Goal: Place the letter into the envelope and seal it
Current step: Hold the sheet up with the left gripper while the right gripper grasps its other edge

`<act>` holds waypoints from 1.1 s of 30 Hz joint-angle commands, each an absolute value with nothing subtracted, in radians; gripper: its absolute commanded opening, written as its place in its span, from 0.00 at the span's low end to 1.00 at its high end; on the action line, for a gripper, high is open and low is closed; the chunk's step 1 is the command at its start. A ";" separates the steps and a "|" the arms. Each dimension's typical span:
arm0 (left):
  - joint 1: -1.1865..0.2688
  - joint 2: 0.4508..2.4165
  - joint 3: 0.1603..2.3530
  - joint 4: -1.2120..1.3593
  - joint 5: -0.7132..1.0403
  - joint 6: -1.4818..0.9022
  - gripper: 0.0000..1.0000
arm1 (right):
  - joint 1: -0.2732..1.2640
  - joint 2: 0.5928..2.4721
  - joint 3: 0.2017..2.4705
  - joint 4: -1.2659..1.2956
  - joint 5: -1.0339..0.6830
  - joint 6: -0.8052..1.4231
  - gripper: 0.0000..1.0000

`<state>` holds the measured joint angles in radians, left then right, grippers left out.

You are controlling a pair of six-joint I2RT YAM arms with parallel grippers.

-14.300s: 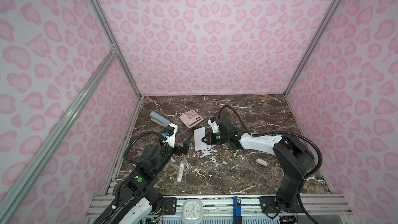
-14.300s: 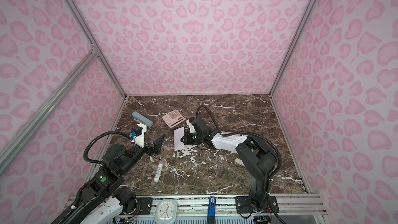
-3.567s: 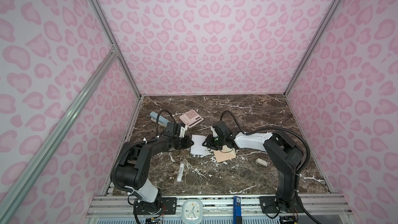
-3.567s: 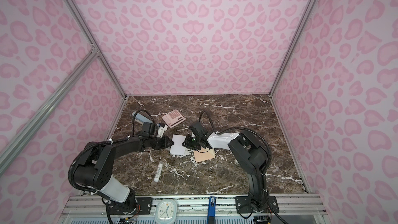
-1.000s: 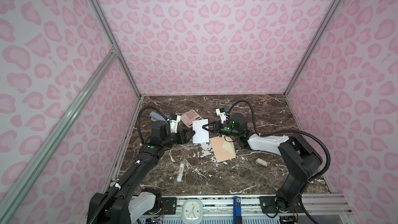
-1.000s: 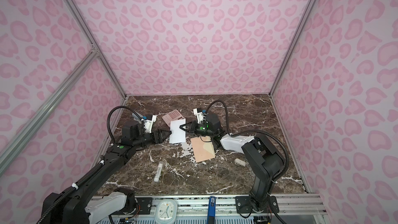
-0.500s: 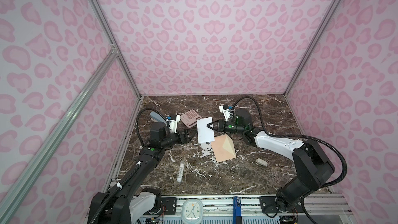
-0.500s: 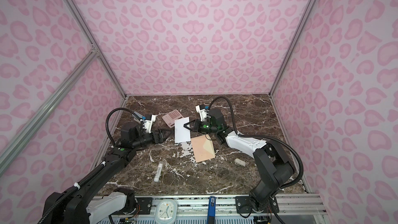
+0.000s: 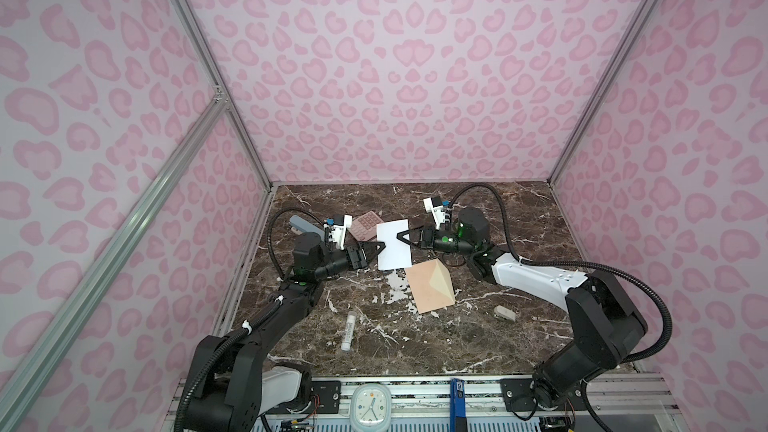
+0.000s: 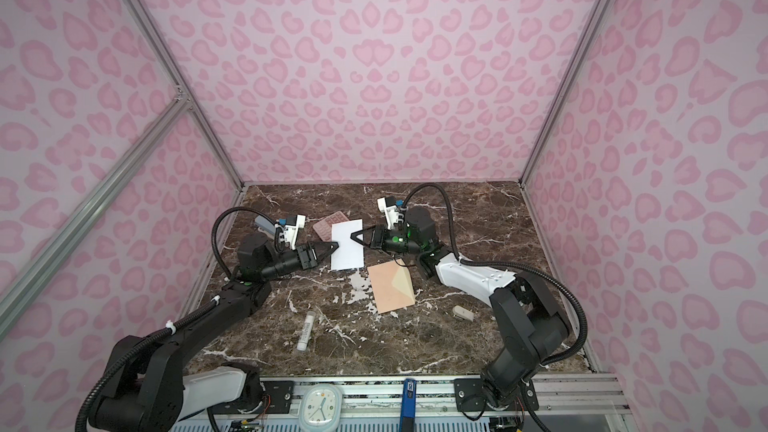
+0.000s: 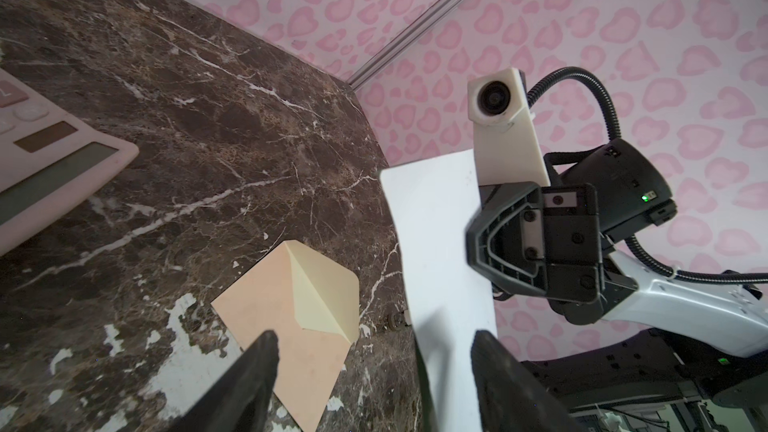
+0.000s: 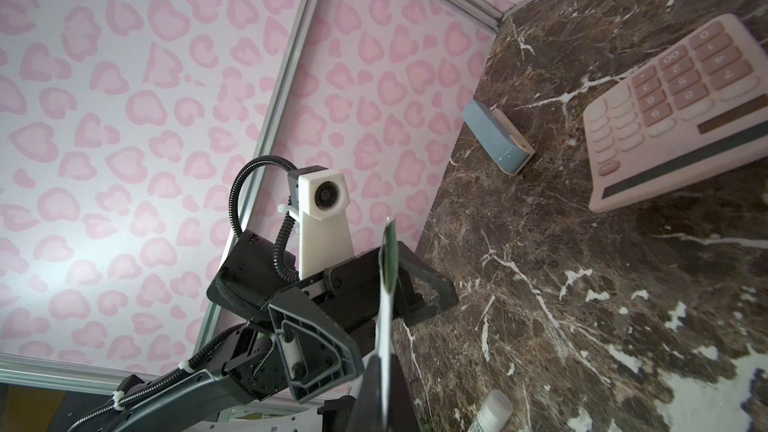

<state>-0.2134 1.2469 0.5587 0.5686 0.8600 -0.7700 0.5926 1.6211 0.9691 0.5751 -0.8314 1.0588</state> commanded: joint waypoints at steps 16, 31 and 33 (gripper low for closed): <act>-0.219 1.309 0.554 0.850 0.953 -0.917 0.42 | 0.610 1.638 0.956 0.617 -0.834 1.053 0.07; -0.219 1.330 0.559 0.871 0.932 -0.915 0.09 | 0.625 1.654 0.928 0.616 -0.853 1.048 0.31; -0.219 1.328 0.563 0.864 0.923 -0.906 0.07 | 0.639 1.660 0.924 0.619 -0.853 1.048 0.32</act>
